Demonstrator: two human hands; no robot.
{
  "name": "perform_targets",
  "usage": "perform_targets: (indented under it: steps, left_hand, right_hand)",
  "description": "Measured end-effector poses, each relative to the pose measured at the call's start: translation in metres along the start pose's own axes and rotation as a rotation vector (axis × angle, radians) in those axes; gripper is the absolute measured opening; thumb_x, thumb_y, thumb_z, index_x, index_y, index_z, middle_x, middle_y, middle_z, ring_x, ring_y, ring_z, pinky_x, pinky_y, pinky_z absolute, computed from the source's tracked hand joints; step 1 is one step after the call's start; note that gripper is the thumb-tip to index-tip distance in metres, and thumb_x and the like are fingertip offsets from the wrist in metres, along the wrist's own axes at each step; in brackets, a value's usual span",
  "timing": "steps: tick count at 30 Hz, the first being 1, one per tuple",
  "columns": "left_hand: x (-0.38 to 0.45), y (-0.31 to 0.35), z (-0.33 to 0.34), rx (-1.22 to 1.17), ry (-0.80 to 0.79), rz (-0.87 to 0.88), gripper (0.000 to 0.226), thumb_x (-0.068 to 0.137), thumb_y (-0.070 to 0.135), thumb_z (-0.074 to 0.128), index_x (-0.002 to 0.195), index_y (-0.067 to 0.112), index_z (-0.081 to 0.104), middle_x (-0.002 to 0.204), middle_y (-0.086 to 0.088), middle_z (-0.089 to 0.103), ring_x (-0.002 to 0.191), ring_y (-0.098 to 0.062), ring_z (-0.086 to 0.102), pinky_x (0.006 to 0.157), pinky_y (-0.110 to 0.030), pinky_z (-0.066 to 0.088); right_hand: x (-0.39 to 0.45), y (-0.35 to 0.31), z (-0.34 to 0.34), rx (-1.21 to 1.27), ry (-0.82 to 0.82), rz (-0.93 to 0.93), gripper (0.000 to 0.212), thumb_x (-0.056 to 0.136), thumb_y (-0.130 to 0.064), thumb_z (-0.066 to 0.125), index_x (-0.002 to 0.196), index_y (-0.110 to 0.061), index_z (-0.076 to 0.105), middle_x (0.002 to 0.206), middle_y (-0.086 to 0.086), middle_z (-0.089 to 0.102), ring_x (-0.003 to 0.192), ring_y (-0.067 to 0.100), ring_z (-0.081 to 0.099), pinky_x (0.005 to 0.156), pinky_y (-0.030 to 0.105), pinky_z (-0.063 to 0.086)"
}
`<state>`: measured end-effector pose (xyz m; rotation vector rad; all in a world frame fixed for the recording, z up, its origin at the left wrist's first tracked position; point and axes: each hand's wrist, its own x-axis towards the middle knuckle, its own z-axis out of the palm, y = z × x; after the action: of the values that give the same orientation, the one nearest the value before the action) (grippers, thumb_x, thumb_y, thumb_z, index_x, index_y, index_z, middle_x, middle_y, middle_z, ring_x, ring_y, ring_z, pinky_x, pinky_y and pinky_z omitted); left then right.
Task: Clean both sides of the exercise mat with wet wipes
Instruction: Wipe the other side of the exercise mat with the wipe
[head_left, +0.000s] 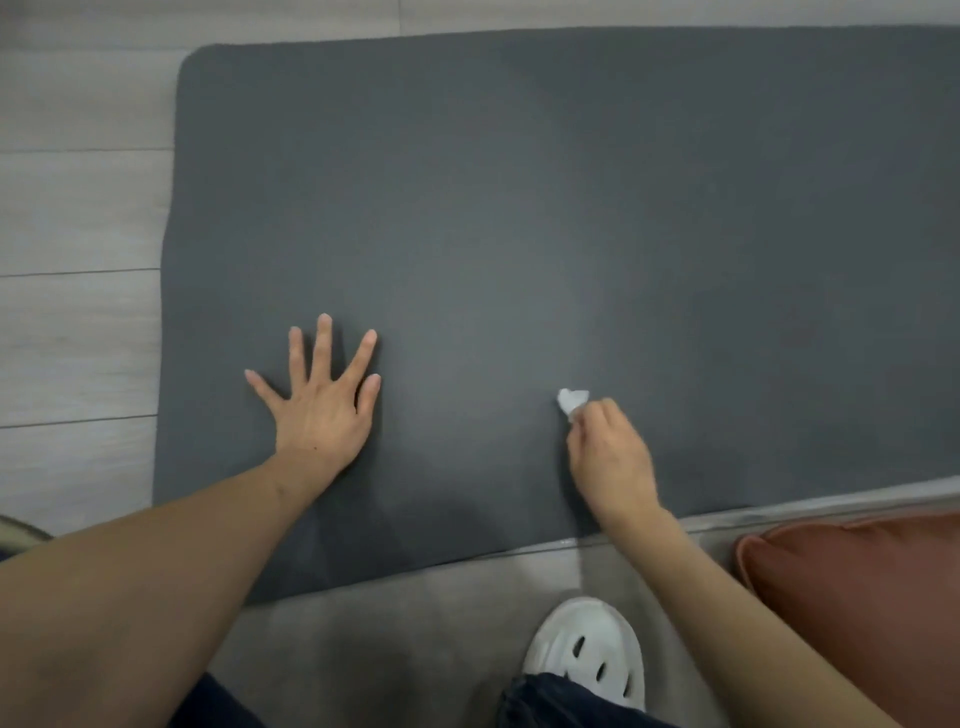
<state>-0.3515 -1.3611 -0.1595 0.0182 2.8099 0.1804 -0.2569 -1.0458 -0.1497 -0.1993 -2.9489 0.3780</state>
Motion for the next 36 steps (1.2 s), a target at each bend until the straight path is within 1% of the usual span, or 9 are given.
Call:
perform_targets:
  steps: [5, 9, 12, 16, 19, 23, 26, 32, 36]
  left_hand:
    - [-0.005, 0.009, 0.005, 0.047, -0.101, 0.084, 0.054, 0.107, 0.055, 0.011, 0.157, 0.058, -0.011, 0.169, 0.012, -0.027, 0.155, -0.027, -0.029, 0.110, -0.085, -0.005]
    - [-0.006, 0.010, 0.002, 0.021, -0.163, 0.069, 0.053, 0.107, 0.057, 0.008, 0.153, 0.062, -0.016, 0.166, 0.015, -0.033, 0.153, -0.025, -0.034, 0.111, -0.082, -0.010]
    - [-0.004, 0.008, -0.001, 0.029, -0.174, 0.080, 0.052, 0.107, 0.058, 0.008, 0.152, 0.062, -0.018, 0.165, 0.014, -0.035, 0.152, -0.025, -0.035, 0.112, -0.080, -0.011]
    - [-0.006, 0.011, -0.001, 0.028, -0.192, 0.079, 0.053, 0.106, 0.059, 0.007, 0.152, 0.061, -0.019, 0.165, 0.014, -0.035, 0.152, -0.026, -0.035, 0.112, -0.080, -0.011]
    - [-0.006, 0.012, -0.004, 0.027, -0.204, 0.080, 0.053, 0.106, 0.059, 0.006, 0.153, 0.061, -0.019, 0.165, 0.013, -0.036, 0.152, -0.027, -0.036, 0.111, -0.081, -0.011]
    - [-0.004, 0.008, -0.008, -0.001, -0.205, 0.091, 0.052, 0.108, 0.057, 0.011, 0.153, 0.063, -0.014, 0.167, 0.014, -0.030, 0.154, -0.024, -0.031, 0.112, -0.080, -0.008]
    - [-0.006, 0.002, -0.009, -0.016, -0.142, 0.052, 0.052, 0.108, 0.056, 0.014, 0.154, 0.063, -0.008, 0.170, 0.013, -0.024, 0.156, -0.022, -0.027, 0.114, -0.081, -0.005]
    - [0.000, -0.003, -0.003, 0.008, -0.210, 0.039, 0.053, 0.103, 0.063, 0.004, 0.149, 0.065, -0.022, 0.164, 0.015, -0.036, 0.150, -0.025, -0.038, 0.106, -0.084, -0.013]
    - [0.003, -0.004, -0.002, -0.011, -0.236, 0.041, 0.052, 0.103, 0.063, 0.003, 0.147, 0.066, -0.024, 0.161, 0.016, -0.042, 0.148, -0.026, -0.042, 0.105, -0.083, -0.018]
  right_hand:
    - [0.018, 0.010, -0.008, -0.056, 0.117, 0.323, 0.008, 0.085, -0.002, 0.061, 0.092, -0.004, 0.063, 0.084, 0.019, 0.057, 0.074, 0.042, 0.059, 0.062, 0.049, 0.050]
    - [-0.016, -0.122, 0.029, 0.056, -0.163, -0.135, 0.024, 0.087, -0.012, 0.047, 0.100, -0.013, 0.067, 0.085, 0.007, 0.057, 0.076, 0.029, 0.059, 0.063, 0.040, 0.048]
    - [-0.001, -0.102, 0.022, 0.084, -0.093, -0.318, 0.004, 0.082, -0.010, 0.056, 0.082, -0.014, 0.057, 0.080, 0.006, 0.055, 0.070, 0.027, 0.057, 0.056, 0.038, 0.048]
    - [0.042, 0.022, -0.016, -0.021, 0.004, 0.191, 0.008, 0.085, -0.002, 0.061, 0.081, -0.004, 0.054, 0.085, 0.018, 0.056, 0.076, 0.041, 0.057, 0.064, 0.045, 0.046]
    - [0.053, 0.022, -0.024, 0.016, 0.079, 0.408, 0.009, 0.087, 0.000, 0.056, 0.093, 0.000, 0.063, 0.091, 0.023, 0.060, 0.083, 0.046, 0.060, 0.073, 0.049, 0.049]
    - [0.022, -0.112, 0.017, 0.189, -0.170, 0.033, 0.039, 0.086, -0.005, 0.055, 0.118, -0.022, 0.068, 0.096, 0.008, 0.065, 0.091, 0.030, 0.062, 0.081, 0.039, 0.052]
    - [0.005, -0.130, 0.031, 0.178, -0.183, -0.243, 0.012, 0.081, -0.004, 0.065, 0.088, -0.012, 0.059, 0.083, 0.008, 0.056, 0.075, 0.030, 0.058, 0.060, 0.042, 0.054]
    - [0.071, 0.021, -0.015, -0.005, -0.048, 0.261, 0.007, 0.091, -0.007, 0.056, 0.087, -0.001, 0.055, 0.093, 0.021, 0.057, 0.082, 0.044, 0.059, 0.069, 0.047, 0.047]
    - [0.067, -0.044, 0.005, 0.067, -0.011, 0.259, 0.040, 0.088, -0.006, 0.051, 0.122, -0.017, 0.066, 0.107, 0.015, 0.065, 0.099, 0.036, 0.062, 0.089, 0.041, 0.049]
